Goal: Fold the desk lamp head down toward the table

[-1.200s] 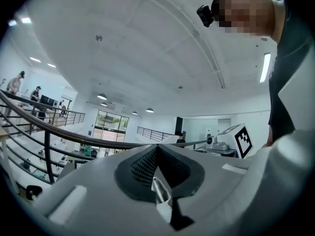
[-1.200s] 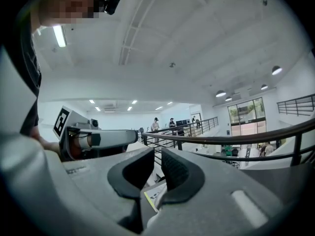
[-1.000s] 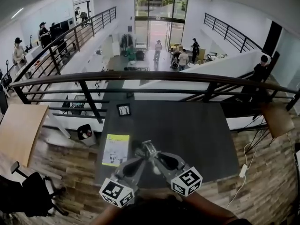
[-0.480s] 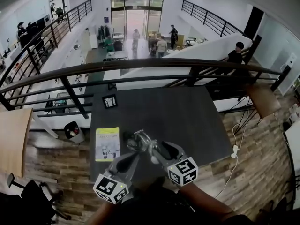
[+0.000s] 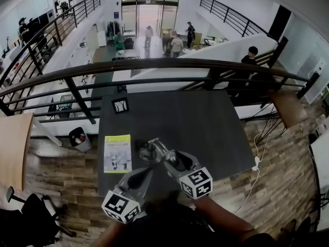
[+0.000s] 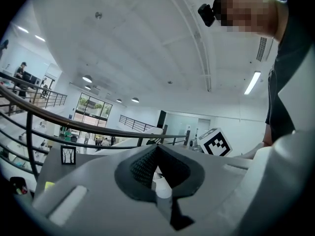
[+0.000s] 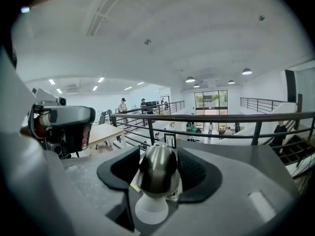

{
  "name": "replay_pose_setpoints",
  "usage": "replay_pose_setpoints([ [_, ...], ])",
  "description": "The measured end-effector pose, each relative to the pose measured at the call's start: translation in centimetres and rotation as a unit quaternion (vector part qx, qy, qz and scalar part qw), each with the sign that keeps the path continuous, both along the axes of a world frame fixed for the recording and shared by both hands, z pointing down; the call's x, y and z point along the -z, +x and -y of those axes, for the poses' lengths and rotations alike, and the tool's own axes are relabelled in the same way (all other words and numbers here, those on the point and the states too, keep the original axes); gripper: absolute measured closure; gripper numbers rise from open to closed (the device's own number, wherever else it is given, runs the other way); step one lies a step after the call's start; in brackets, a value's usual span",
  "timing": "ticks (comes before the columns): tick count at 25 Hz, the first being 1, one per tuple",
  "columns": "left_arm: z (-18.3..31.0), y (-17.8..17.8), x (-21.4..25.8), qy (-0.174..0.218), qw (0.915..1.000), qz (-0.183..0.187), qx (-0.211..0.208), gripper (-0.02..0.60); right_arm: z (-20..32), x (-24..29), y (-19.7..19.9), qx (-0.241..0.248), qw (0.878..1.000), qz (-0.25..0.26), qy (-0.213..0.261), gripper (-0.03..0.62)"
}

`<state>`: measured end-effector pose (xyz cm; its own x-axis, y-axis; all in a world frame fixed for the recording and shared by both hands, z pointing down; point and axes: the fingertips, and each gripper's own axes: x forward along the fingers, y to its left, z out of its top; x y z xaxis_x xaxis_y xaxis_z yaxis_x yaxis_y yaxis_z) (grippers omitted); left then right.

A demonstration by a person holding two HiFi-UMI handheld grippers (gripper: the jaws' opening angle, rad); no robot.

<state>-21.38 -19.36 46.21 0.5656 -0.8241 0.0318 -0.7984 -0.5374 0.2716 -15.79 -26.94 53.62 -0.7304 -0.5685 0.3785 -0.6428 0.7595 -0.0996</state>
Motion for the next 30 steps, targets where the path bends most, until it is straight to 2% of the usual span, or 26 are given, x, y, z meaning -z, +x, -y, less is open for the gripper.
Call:
replay_pose_setpoints([
  [14,-0.1,-0.4,-0.6,-0.008,0.9999,-0.005,-0.008,0.580,-1.0,-1.9,0.5,0.006,0.999,-0.042,-0.007,0.372],
  [30,0.0,-0.5,-2.0,-0.031,0.9995,0.000,-0.005,0.580,-3.7,-9.2,2.0,0.006,0.993,-0.109,-0.051,0.385],
])
